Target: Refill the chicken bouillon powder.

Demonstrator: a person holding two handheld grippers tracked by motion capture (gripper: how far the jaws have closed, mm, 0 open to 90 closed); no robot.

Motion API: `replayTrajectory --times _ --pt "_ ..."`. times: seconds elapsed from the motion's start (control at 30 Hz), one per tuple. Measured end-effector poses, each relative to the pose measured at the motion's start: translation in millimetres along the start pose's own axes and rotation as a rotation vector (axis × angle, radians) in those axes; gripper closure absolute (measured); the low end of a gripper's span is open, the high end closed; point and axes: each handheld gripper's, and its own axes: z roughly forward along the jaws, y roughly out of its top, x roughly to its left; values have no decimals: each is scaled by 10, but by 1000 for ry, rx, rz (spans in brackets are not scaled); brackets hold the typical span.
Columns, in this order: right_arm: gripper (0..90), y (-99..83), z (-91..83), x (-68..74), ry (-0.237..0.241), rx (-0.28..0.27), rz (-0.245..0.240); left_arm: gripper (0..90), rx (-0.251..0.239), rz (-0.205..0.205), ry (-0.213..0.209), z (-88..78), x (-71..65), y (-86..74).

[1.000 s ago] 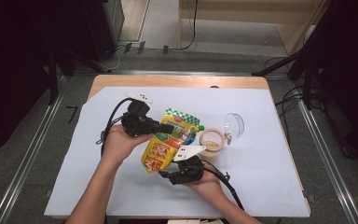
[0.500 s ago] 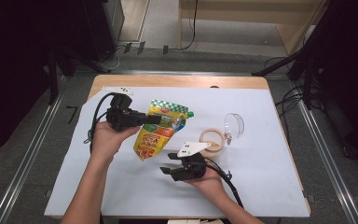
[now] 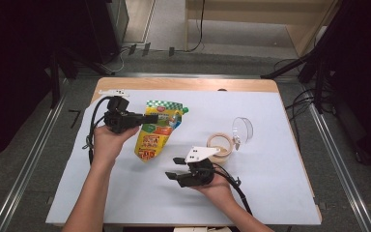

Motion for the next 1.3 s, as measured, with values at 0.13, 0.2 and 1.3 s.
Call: replayTrajectory --times 0.13,0.2,1.3 --pt "435 -8 13 8 -5 14 -3 895 -25 -26 -23 -5 104 -50" --pt "435 -8 13 11 -2 14 -3 894 -28 -33 -16 -28 122 -52" --pt "435 -11 17 21 -12 19 -19 780 33 41 24 -32 -5 -18"
